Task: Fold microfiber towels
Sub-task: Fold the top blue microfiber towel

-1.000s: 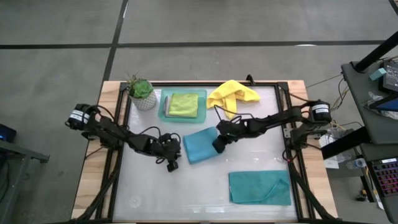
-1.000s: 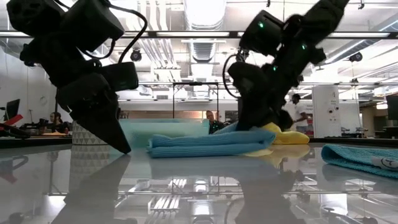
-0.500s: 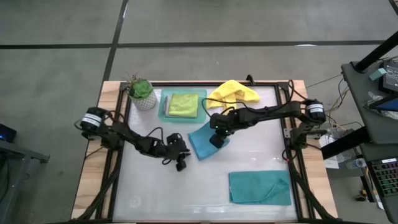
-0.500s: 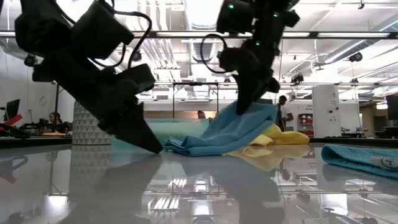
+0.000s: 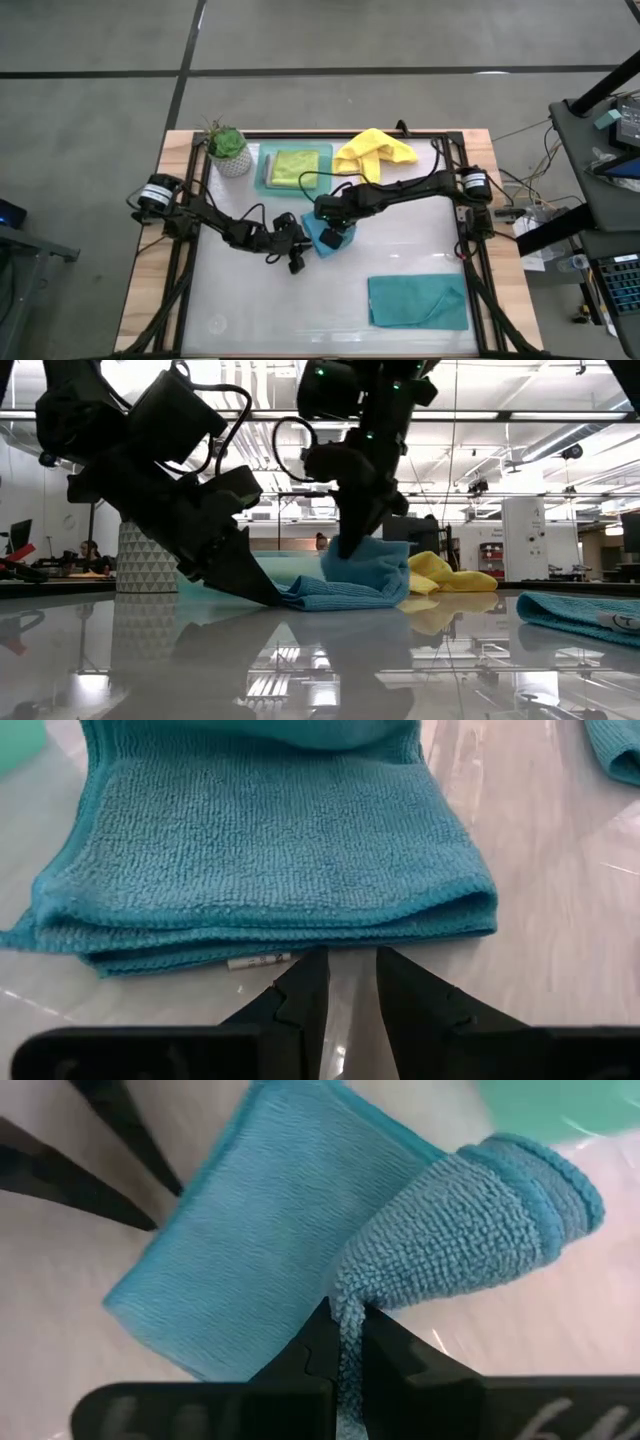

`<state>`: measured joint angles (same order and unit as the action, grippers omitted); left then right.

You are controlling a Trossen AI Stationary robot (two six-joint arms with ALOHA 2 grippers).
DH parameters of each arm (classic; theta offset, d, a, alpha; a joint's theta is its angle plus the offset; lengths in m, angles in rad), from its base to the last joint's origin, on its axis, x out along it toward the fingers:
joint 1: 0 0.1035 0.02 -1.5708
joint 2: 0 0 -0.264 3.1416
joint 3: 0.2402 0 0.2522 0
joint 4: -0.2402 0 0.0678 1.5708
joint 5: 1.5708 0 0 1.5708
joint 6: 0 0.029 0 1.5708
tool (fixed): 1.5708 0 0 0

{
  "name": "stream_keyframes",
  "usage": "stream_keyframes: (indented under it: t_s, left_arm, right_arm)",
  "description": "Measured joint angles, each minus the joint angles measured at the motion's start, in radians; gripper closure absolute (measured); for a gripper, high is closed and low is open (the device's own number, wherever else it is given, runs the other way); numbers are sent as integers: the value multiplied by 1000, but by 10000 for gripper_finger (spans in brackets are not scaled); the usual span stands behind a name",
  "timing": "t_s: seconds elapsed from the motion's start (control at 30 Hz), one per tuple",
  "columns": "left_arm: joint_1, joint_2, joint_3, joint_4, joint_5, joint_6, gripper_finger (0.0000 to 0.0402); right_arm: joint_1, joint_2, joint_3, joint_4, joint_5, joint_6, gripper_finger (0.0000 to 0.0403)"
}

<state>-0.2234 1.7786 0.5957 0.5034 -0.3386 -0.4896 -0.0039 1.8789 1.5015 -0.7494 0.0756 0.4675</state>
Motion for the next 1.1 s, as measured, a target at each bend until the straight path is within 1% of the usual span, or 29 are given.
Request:
stream_keyframes:
  t_s: [0.43,1.0,1.1]
  left_arm:
    - [1,0,-5,-5,2,2,325]
    - [1,1,-8,4,2,7,325]
    - [1,1,-8,4,2,7,325]
  right_arm:
    - [27,119,106,6,-7,5,390]
    - [32,133,115,51,-8,30,390]
    - [32,133,115,53,-8,29,381]
